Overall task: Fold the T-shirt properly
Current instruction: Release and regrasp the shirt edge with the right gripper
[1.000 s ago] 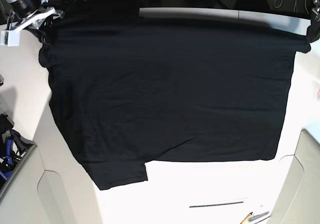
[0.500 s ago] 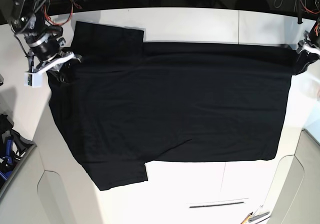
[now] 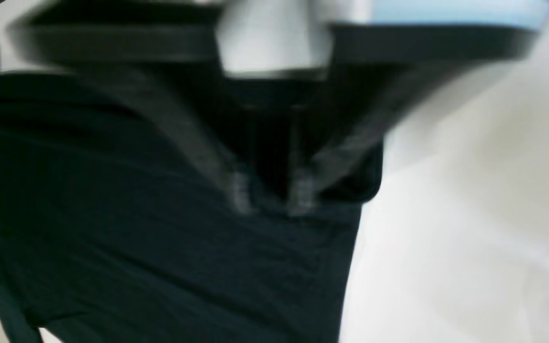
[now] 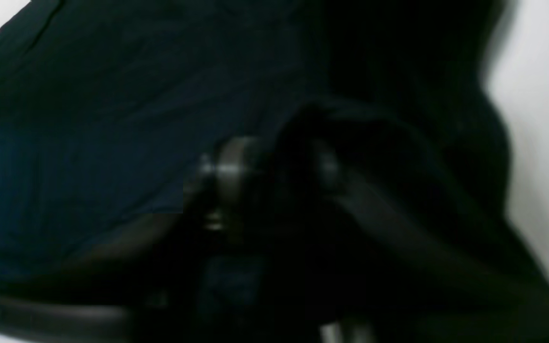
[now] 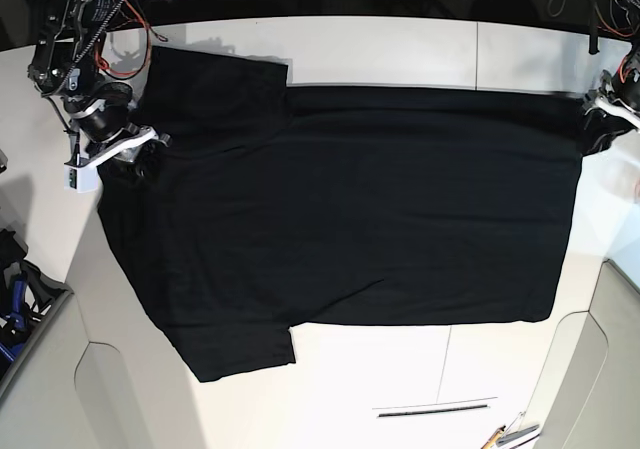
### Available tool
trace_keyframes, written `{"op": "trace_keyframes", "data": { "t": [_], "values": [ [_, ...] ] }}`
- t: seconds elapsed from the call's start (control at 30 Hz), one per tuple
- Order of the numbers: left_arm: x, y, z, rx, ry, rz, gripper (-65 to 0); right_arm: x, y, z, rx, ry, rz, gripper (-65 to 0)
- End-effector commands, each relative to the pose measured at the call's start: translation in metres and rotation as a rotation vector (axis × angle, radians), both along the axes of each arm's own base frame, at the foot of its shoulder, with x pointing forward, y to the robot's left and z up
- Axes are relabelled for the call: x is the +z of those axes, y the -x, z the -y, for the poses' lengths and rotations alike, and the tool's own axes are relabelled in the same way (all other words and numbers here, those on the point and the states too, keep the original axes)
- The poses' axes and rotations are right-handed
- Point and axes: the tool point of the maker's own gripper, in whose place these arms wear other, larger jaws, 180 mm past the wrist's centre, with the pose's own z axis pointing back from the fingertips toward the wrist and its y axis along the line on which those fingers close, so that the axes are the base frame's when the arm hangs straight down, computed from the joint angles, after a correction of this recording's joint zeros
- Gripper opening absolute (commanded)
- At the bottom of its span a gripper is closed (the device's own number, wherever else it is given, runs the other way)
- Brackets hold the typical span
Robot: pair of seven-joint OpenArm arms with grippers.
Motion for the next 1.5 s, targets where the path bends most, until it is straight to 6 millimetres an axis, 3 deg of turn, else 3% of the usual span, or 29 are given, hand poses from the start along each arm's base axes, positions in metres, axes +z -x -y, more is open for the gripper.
{"op": "trace_keyframes", "data": {
  "t": [0.0,0.23,0.33,0.43,0.7,0.9,1.03,1.1,1.17,1.3,1.47],
  "values": [
    [0.017,-0.008,-0.006,-0.005,-0.019,0.053,-39.4,0.02,-0.011,0.001,0.036,0.019,0.078,-34.0],
    [0.035,-0.008,-0.015,0.009,-0.039,0.091,-39.4,0.059,-0.006,0.007,0.091,0.111,0.109,-32.1],
    [0.039,-0.004,-0.017,0.011,-0.045,0.089,-39.4,0.063,0.008,0.014,0.092,0.138,0.071,-32.1],
    [0.038,-0.002,-0.019,0.012,-0.046,0.078,-39.4,0.053,0.031,0.014,0.094,0.123,0.02,-32.1],
    [0.038,-0.003,-0.019,0.012,-0.046,0.078,-39.4,0.004,0.108,0.006,0.075,0.058,-0.195,-32.1],
    [0.038,-0.002,-0.018,0.012,-0.046,0.078,-39.4,-0.026,0.138,-0.002,0.043,-0.053,-0.296,-32.1],
    [0.038,-0.002,-0.018,0.011,-0.046,0.077,-39.4,-0.034,0.142,-0.01,0.045,-0.129,-0.302,-34.1],
    [0.038,-0.003,-0.018,0.012,-0.046,0.078,-39.5,-0.032,0.141,-0.013,0.061,-0.144,-0.295,-46.3],
    [0.038,-0.003,-0.018,0.012,-0.045,0.078,-39.5,-0.03,0.141,-0.017,0.081,-0.155,-0.287,-64.0],
    [0.038,-0.003,-0.018,0.012,-0.046,0.079,-39.5,-0.013,0.13,-0.033,0.121,-0.259,-0.204,-65.0],
    [0.038,-0.003,-0.018,0.012,-0.046,0.079,-39.5,0.014,0.097,-0.046,0.183,-0.312,-0.065,-65.0]
  ]
}}
